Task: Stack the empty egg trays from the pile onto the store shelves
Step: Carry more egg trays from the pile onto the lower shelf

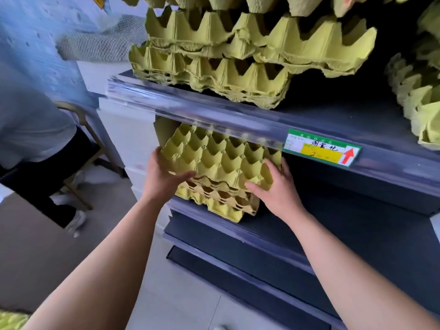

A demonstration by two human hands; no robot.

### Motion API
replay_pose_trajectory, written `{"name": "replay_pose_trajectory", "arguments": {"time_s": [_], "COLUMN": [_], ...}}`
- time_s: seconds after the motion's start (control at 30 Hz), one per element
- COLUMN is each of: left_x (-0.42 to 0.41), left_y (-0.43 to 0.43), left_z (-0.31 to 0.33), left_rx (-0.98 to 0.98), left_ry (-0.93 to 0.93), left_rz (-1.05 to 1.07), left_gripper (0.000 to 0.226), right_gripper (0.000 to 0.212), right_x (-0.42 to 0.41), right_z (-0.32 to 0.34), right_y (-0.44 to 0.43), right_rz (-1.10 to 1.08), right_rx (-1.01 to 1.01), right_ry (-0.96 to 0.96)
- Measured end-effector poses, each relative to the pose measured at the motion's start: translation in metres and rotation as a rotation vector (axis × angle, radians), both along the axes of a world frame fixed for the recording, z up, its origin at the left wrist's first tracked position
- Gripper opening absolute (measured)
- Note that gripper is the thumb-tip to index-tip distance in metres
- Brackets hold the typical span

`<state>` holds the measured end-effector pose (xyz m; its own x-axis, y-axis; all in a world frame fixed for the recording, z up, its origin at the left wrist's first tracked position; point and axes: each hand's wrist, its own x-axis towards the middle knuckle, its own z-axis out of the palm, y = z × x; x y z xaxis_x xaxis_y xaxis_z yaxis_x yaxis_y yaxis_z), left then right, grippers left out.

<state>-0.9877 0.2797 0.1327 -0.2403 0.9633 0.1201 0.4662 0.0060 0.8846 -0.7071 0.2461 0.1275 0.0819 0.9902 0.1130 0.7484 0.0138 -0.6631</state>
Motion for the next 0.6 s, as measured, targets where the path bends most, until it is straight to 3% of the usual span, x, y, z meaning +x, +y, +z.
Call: {"name": "replay_pose_trajectory", "arguments": {"time_s": [0.37, 0.6], "left_x": [-0.010, -0.011], "left_y": [0.026, 0.020], "left_z": [-0.024, -0.016], "left_rx": [-0.102, -0.072], "left_ry": [0.093, 0.309], "left_rz": [-0.085, -0.067], "left_gripper": [0.116, 0.107], "right_gripper": [0.089, 0.083], "right_x": [-0.014, -0.030], "right_z": [-0.012, 0.002], "right_y": [0.009, -0.003], "right_rz": [-0.063, -0.171], "right_rx": [-0.049, -0.048], "right_ry": [-0.059, -0.134]}}
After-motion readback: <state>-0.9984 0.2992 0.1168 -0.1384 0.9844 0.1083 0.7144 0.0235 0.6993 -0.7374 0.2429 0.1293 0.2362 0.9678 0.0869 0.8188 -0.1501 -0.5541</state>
